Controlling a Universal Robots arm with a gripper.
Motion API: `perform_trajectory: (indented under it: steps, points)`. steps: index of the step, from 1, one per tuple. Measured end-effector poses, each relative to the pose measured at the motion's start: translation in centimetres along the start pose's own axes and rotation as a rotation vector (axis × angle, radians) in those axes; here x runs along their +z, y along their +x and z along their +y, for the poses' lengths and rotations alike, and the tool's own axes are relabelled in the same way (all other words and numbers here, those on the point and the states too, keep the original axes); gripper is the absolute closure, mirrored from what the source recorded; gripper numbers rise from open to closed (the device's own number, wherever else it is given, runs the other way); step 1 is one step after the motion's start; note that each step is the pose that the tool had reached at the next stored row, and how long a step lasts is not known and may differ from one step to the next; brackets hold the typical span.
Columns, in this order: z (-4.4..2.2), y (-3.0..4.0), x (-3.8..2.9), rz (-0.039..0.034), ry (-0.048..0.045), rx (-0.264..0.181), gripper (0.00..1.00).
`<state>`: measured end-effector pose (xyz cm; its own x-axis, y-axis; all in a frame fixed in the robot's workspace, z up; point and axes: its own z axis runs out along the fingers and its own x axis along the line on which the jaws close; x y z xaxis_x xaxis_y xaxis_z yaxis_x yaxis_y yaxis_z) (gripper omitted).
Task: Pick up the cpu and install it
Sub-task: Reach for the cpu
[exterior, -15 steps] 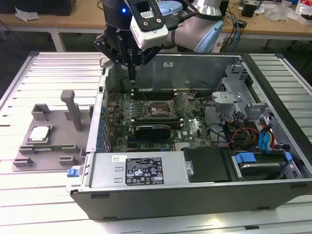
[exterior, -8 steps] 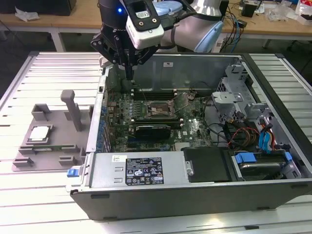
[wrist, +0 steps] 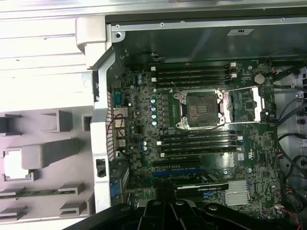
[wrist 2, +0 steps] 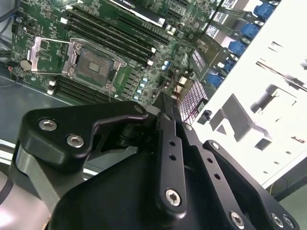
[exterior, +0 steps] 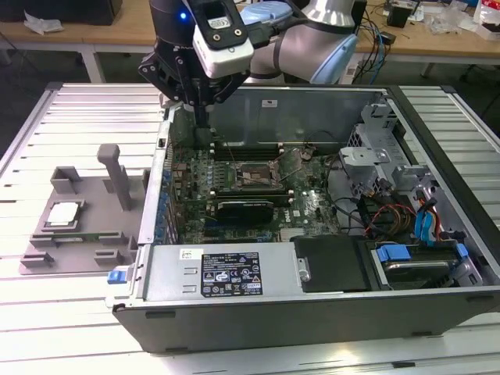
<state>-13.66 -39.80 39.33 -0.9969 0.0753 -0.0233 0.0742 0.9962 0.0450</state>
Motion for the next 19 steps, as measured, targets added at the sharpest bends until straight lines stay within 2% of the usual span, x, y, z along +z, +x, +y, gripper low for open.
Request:
perform_trajectory:
  steps: [12,19]
  points:
    - [-0.06,1.62,-0.04,0.0000,0.0000,0.000,0.89]
    - [-0.09,2.31,-0.06,0.0000,0.0000,0.000,0.89]
